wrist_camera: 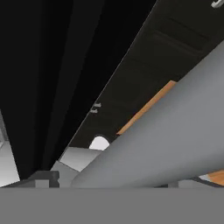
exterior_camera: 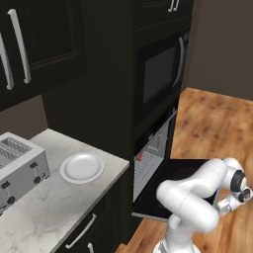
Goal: Place the fish on the rack of the oven, and slide the rack back inside. Close the oven door.
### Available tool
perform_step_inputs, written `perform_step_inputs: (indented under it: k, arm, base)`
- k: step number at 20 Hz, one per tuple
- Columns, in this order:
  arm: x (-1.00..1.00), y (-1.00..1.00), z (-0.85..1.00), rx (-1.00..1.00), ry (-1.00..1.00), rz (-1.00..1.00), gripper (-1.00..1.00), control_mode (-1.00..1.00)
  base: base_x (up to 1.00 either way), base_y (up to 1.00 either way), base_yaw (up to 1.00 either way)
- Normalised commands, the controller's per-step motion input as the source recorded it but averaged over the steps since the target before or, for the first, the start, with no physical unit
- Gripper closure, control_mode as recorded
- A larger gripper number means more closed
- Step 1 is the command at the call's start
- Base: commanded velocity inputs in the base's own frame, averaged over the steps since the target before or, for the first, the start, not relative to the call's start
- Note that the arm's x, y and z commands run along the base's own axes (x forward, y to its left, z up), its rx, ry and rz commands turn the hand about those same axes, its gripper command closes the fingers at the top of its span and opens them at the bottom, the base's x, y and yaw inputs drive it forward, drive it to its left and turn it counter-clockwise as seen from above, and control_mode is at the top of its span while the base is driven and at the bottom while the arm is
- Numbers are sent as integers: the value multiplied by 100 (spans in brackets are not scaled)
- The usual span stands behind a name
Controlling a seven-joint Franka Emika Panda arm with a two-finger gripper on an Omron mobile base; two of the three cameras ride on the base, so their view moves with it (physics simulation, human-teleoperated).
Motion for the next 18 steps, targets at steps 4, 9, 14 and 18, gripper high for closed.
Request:
perform_step_inputs:
  k: [4, 9, 14, 18]
  arm:
    - [-10, -3, 0, 45, -1, 12, -100, -100]
    - [-19, -1, 0, 45, 0, 5, -100, -100]
    - [-12, 0, 0, 48, -6, 0, -100, -100]
    - [0, 0, 5, 49, -11, 0, -100, -100]
  base:
    - [0, 0, 0]
    - [0, 0, 0]
    - [0, 0, 0]
    - [0, 0, 0]
